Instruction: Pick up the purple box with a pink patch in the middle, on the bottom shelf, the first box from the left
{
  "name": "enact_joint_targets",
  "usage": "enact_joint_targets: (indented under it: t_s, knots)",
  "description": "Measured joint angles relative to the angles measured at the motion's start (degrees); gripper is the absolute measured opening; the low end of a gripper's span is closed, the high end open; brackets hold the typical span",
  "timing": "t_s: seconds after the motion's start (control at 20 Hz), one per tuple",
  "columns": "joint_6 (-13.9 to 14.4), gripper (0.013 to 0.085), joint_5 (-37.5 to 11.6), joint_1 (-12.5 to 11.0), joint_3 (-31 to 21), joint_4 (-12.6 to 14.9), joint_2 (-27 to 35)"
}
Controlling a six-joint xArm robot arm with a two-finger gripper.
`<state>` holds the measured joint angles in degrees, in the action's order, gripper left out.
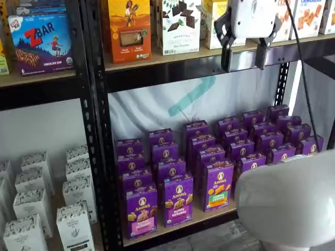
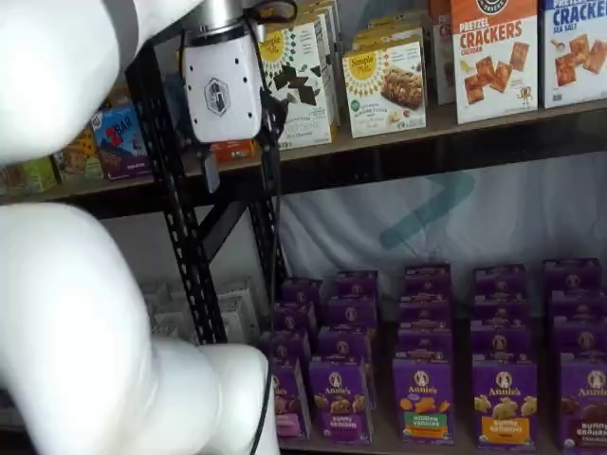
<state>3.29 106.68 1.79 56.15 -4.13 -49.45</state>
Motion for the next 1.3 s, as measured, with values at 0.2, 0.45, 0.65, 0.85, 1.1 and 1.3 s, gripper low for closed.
enact_joint_targets:
  t_s: [0.2, 0.45, 0.65, 0.85, 1.1, 1.3]
  knots:
    - [1.59, 0.0850, -3.79, 1.96, -3.53, 0.66, -0.82]
    - [3.47, 0.0850, -8.39, 3.99, -8.07, 0.44, -1.50]
    - [4.46, 0.0850, -12.33, 5.15, -11.87, 0.32, -1.78]
    - [5.33, 0.0850, -17.40, 6.28, -16.02, 0.93, -2.12]
    - [6.45, 0.0850, -24.25, 7.51, -21.34, 2.29, -0.95]
    - [6.86, 0.0850, -30.40, 7.86, -25.46, 3.22, -0.51]
